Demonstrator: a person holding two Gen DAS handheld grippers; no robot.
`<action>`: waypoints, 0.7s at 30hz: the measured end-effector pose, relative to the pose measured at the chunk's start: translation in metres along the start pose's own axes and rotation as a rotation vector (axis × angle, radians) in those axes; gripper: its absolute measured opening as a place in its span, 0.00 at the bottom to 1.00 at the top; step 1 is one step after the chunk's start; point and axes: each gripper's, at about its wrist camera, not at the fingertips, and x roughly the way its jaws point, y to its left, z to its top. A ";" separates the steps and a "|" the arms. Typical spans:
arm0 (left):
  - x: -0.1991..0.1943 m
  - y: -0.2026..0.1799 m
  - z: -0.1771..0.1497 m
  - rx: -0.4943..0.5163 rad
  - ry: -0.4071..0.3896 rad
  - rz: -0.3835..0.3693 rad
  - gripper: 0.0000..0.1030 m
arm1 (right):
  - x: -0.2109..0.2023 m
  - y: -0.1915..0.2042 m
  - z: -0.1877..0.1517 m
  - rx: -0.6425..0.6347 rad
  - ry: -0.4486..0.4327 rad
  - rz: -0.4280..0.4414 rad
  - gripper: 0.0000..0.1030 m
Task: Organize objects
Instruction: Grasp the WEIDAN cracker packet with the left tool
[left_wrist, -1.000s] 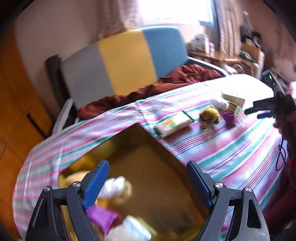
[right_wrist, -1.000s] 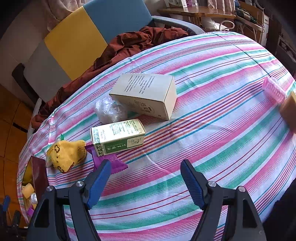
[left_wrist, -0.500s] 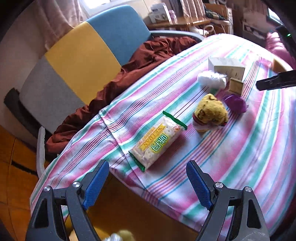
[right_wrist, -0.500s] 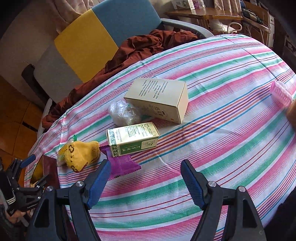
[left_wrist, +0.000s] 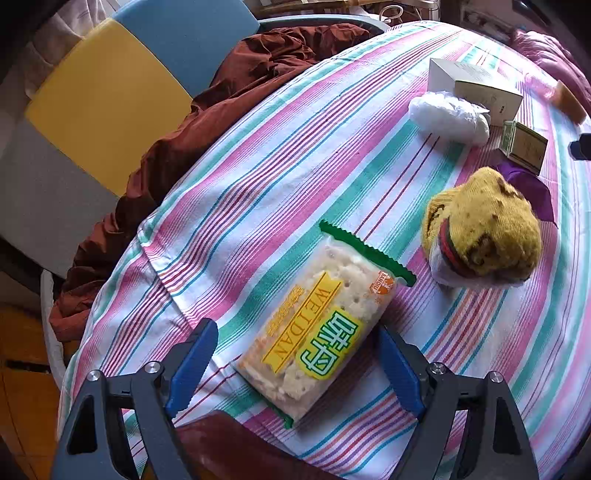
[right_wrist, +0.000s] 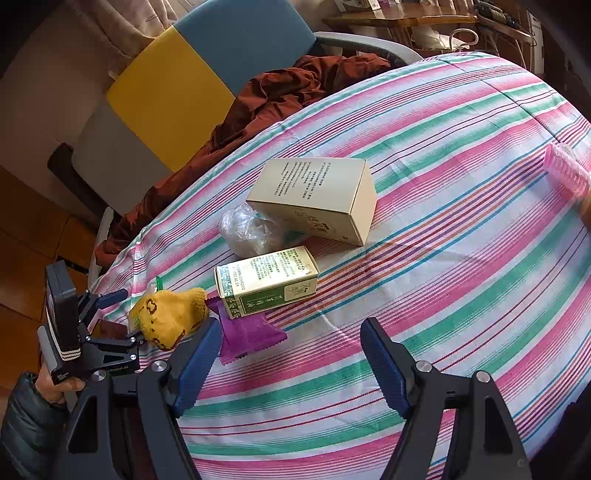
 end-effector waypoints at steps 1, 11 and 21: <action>0.001 0.002 0.002 -0.011 -0.004 -0.010 0.85 | 0.000 0.000 0.000 0.002 0.000 -0.001 0.76; -0.003 0.001 -0.004 -0.226 0.021 -0.139 0.48 | 0.000 -0.002 0.002 0.008 -0.007 -0.009 0.76; -0.031 -0.063 -0.027 -0.317 0.079 -0.059 0.48 | -0.004 -0.016 0.004 0.075 -0.015 -0.007 0.76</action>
